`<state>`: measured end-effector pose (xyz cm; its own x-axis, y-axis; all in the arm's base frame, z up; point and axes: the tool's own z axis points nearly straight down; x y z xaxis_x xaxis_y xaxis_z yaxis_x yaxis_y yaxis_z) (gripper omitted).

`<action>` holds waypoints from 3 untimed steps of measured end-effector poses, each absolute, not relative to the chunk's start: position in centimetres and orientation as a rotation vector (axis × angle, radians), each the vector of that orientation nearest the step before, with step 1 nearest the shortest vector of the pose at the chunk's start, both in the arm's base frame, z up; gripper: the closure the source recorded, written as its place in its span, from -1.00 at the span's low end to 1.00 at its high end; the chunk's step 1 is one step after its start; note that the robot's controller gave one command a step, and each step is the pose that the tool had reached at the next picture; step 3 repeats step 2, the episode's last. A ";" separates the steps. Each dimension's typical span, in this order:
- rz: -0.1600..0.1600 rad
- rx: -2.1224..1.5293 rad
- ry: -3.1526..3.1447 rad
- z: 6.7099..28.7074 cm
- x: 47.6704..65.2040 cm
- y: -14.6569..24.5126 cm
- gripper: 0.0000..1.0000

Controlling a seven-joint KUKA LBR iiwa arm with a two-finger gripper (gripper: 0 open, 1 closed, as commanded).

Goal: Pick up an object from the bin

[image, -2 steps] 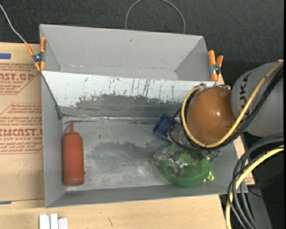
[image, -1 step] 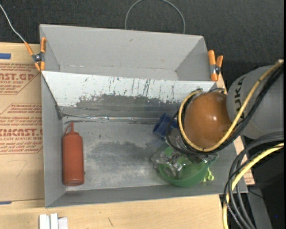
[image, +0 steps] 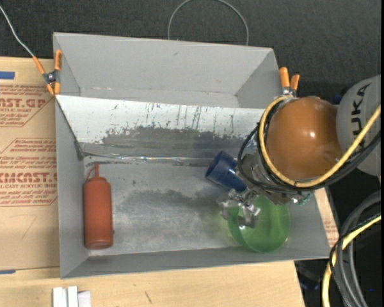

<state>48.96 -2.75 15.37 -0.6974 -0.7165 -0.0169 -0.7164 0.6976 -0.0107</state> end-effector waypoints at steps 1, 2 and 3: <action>-0.011 -1.212 2.869 21.7 49.1 -2.9 1.00; -0.003 -1.192 2.882 27.2 49.2 -2.2 1.00; -0.003 -1.192 2.882 27.2 49.2 -2.2 1.00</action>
Offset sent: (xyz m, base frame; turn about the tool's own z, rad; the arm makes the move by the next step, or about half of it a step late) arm 0.0014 0.0045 0.1190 0.0131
